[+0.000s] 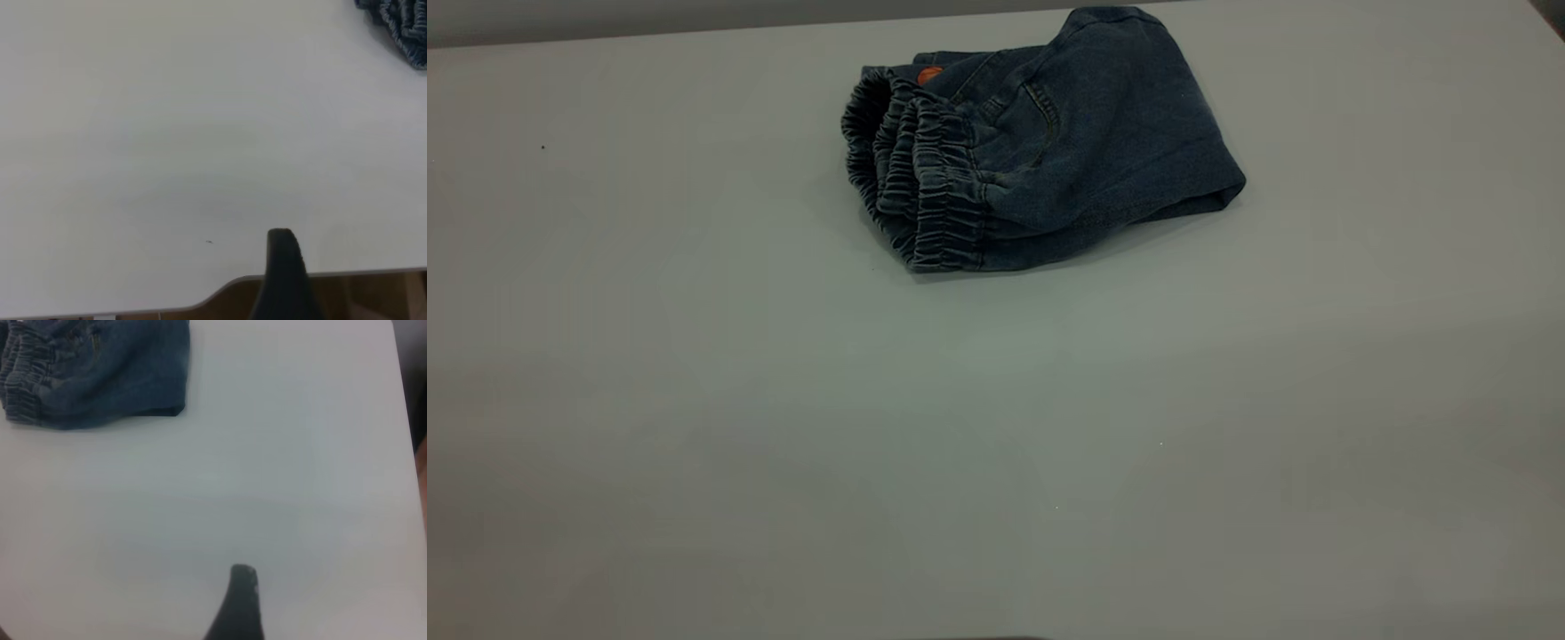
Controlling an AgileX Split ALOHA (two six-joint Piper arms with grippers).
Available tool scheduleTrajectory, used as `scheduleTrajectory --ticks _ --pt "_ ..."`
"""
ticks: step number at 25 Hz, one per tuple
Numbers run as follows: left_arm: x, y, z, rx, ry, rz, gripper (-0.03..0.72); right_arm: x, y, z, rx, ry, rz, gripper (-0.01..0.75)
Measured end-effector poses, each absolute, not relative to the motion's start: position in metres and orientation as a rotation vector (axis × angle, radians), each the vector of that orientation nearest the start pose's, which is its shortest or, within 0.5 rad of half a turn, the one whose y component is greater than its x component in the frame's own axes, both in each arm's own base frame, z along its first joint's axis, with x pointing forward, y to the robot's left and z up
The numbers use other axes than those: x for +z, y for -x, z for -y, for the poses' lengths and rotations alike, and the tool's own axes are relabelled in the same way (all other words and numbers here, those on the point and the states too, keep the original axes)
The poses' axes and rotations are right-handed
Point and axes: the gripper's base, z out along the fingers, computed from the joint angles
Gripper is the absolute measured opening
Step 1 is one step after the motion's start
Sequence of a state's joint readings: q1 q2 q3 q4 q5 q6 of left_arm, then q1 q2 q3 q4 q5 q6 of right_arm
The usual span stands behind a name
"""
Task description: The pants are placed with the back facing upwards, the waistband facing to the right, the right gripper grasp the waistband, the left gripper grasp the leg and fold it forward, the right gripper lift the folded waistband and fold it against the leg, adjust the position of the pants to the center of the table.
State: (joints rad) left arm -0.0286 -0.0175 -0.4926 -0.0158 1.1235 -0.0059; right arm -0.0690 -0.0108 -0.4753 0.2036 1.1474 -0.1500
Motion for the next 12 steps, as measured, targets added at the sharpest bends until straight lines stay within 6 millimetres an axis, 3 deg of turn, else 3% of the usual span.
scheduleTrajectory --ticks 12 --pt "0.2701 0.0095 0.0010 -0.036 -0.031 -2.097 0.461 0.2642 0.0073 -0.0117 0.064 0.048 -2.137 0.580"
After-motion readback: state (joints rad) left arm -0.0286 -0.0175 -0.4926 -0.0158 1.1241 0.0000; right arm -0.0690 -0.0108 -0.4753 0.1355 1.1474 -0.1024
